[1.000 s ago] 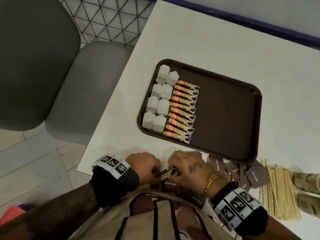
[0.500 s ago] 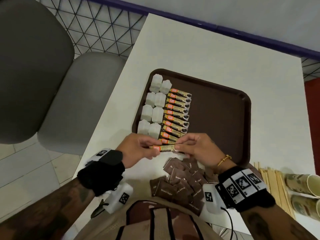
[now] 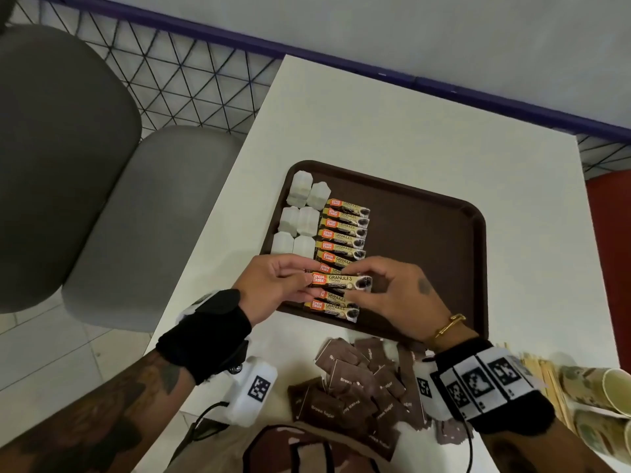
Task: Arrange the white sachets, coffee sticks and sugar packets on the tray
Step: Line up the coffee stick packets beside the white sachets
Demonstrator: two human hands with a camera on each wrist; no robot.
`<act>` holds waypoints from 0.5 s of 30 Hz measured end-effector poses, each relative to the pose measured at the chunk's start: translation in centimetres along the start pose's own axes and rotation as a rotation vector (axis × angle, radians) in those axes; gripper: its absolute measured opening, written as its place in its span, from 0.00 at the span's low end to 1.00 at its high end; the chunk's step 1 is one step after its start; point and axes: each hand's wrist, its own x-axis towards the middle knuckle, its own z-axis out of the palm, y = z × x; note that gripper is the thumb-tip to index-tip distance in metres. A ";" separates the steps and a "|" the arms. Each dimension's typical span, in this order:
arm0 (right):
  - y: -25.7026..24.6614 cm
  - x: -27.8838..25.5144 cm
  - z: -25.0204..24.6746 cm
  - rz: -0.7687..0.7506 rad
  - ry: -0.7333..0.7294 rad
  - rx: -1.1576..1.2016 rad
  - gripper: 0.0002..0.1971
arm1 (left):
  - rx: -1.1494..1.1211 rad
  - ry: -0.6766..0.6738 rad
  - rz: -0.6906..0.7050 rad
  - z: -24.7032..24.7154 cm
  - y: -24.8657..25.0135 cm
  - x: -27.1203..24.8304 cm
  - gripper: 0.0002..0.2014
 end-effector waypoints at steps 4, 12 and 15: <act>-0.2 1.2 1.1 -0.125 0.049 -0.074 0.16 | 0.037 0.043 0.020 0.1 0.6 0.6 0.10; 0.2 4.7 1.8 -0.075 0.041 -0.003 0.11 | 0.032 0.167 0.000 -1.7 0.2 0.7 0.09; 1.9 8.0 0.1 0.060 0.133 0.059 0.09 | 0.110 0.310 -0.009 -4.7 -1.3 -0.7 0.07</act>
